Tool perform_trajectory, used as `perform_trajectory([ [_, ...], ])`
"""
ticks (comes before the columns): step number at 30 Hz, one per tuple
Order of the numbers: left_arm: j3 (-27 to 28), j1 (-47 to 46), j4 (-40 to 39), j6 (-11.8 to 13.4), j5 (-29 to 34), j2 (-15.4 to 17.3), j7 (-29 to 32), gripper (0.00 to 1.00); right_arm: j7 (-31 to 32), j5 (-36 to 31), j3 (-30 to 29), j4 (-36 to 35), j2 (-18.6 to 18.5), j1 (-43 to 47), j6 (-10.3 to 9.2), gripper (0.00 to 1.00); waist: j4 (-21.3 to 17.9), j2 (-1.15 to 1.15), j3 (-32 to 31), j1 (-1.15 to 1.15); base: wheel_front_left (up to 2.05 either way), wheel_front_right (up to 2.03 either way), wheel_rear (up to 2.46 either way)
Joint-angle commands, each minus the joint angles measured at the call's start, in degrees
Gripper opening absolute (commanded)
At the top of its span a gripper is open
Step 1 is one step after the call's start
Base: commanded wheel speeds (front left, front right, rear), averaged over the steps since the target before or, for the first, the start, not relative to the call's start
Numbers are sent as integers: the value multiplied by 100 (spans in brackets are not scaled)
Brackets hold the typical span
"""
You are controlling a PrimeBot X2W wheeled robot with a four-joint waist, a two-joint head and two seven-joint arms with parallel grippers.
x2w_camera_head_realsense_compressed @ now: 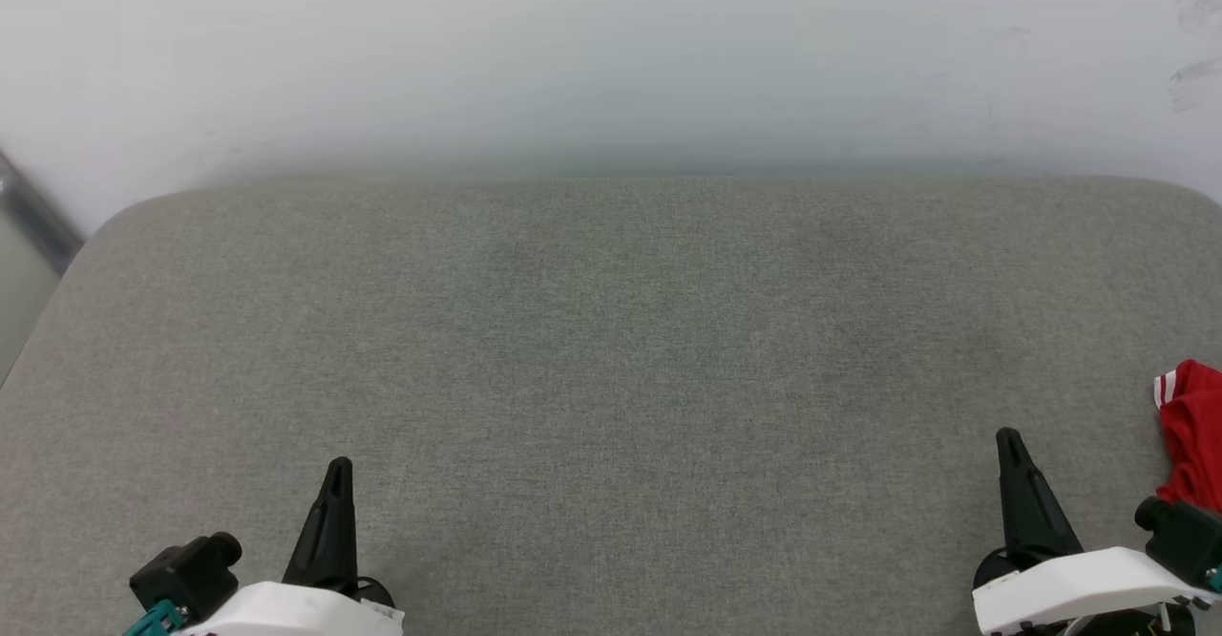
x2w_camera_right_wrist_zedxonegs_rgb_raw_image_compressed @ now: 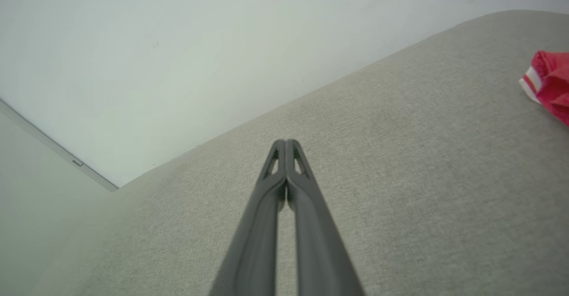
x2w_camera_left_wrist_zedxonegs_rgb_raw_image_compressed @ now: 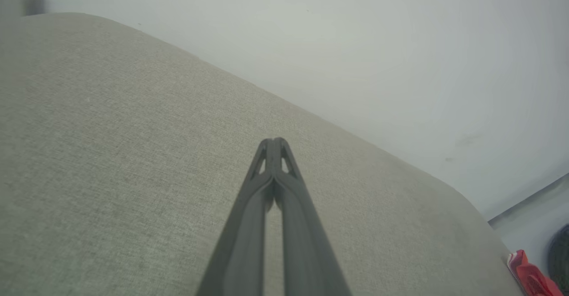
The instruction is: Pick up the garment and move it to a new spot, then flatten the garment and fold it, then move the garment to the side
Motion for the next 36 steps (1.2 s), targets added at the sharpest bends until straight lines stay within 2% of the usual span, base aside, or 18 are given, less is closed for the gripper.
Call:
perform_trajectory([
  [1, 5, -161, -43, -2, -231, 54, 38, 0, 49, 243, -25, -53, -10, -187, 0, 0, -3, 0, 0, -1, 0, 0, 0],
  [20, 51, -378, 136, -6, -1828, 90, 399, 0, 445, 1822, -129, 28, -13, -338, 0, 0, -42, 0, 3, -1, 0, 0, 0],
  [36, 99, -522, 259, -9, -2868, 97, 656, 0, 709, 2867, -198, 84, -12, -424, 0, 0, -73, 0, 5, -1, 0, 0, 0],
])
